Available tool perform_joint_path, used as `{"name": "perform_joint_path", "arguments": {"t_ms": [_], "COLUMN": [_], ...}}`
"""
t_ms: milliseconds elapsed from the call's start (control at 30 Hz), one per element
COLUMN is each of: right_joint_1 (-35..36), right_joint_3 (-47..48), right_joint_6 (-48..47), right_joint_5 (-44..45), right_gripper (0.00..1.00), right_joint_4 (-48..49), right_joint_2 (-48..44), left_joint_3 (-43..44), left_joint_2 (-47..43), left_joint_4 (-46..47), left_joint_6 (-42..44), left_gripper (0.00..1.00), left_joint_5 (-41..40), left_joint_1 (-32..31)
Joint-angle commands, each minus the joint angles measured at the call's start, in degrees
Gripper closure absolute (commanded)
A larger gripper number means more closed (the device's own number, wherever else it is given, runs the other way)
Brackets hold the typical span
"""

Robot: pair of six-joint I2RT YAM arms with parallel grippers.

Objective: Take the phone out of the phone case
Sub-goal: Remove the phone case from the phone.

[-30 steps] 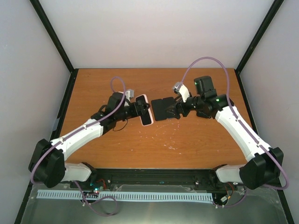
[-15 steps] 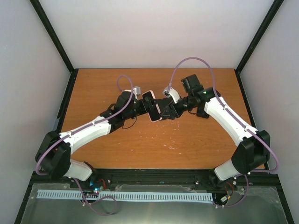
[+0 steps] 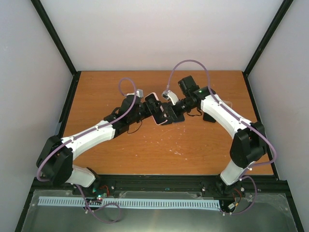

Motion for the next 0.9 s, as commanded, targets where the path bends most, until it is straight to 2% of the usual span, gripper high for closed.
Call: {"name": "perform_joint_path", "arguments": {"t_ms": [0, 100, 167, 267, 300, 467, 633, 667, 800, 867], "right_joint_1": [0.3, 0.4, 0.4, 0.0, -0.3, -4.1, -11.0, -12.0, -13.4, -13.4], "right_joint_3": [1.5, 1.0, 1.0, 1.5, 1.6, -0.1, -5.9, -7.1, -11.3, -13.6], "right_joint_6": [1.9, 3.4, 3.9, 4.3, 4.4, 4.1, -1.0, -2.9, -12.2, -14.5], "right_joint_5": [0.3, 0.0, -0.5, -0.8, -0.9, -2.8, -9.0, -10.6, -16.1, -18.0], "right_gripper": [0.72, 0.83, 0.92, 0.97, 0.97, 0.97, 0.97, 0.97, 0.97, 0.97], "right_joint_4": [2.2, 3.9, 4.3, 4.5, 4.6, 4.5, 4.1, 3.6, -0.2, -1.1], "right_joint_2": [1.0, 1.6, 2.3, 2.7, 2.6, 0.1, -6.4, -7.8, -13.4, -16.8], "left_joint_3": [3.6, 3.9, 4.2, 4.9, 5.2, 4.6, -4.6, -6.1, -12.1, -15.1], "left_joint_2": [-0.7, -0.5, -0.7, -1.0, -1.1, -5.0, -12.4, -13.5, -14.5, -12.8], "left_joint_4": [1.8, 1.2, 0.4, -2.4, -3.4, -5.8, 2.9, 4.5, 17.9, 28.1], "left_joint_6": [-1.8, -1.3, -0.6, 1.3, 2.5, 9.3, 23.0, 25.1, 28.1, 26.2], "left_gripper": [0.47, 0.44, 0.36, 0.02, 0.01, 0.0, 0.01, 0.01, 0.17, 0.3], "left_joint_5": [-2.3, -2.9, -3.8, -6.9, -7.4, -7.1, 0.0, 3.2, 25.5, 35.0], "left_joint_1": [-0.5, -0.5, -0.5, -0.2, 0.2, 3.9, 8.2, 9.2, 10.9, 10.9]}}
